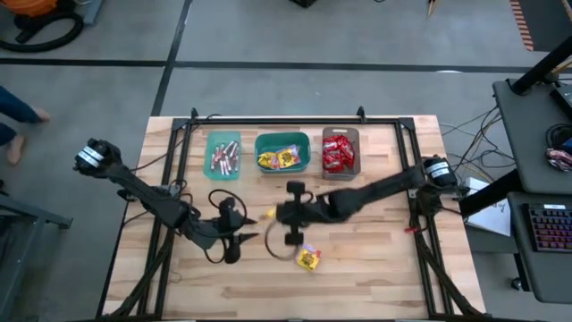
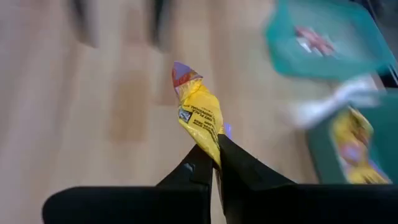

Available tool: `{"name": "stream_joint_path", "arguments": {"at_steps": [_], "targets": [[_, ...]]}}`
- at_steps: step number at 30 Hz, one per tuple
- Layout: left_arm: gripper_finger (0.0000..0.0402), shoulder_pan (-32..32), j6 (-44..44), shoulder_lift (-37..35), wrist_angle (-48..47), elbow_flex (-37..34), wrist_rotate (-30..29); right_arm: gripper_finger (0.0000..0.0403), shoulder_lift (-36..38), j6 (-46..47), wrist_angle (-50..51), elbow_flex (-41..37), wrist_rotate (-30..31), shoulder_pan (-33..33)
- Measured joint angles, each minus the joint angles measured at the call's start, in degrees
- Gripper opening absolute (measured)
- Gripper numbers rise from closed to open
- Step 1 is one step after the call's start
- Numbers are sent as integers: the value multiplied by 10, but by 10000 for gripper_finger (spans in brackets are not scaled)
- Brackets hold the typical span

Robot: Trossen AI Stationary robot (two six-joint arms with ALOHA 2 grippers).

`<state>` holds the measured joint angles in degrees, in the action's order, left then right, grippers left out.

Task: Sort candy
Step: Put the yellow candy into the green bin

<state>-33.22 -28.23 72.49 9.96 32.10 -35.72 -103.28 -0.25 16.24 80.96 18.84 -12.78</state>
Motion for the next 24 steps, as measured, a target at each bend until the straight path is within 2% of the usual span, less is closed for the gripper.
{"name": "stream_joint_path", "arguments": {"at_steps": [5, 9, 11, 15, 19, 24], "targets": [[171, 0, -35, -48, -117, 0, -11, 8, 0, 36, 65, 28, 1, 80], [169, 0, -49, -54, -140, 0, -49, 8, 1, 83, 52, 33, -4, 173], [167, 0, -58, -52, -138, 0, -67, 8, -2, 139, 53, 33, -38, 225], [163, 0, -81, -44, -138, 0, -79, 9, -21, 215, 46, 32, -142, 307], [162, 0, -88, -29, -134, -1, -88, 9, -40, 222, 39, 32, -211, 337], [162, 0, -101, -8, -124, -1, -90, 9, -46, 222, 26, 32, -219, 344]]}}
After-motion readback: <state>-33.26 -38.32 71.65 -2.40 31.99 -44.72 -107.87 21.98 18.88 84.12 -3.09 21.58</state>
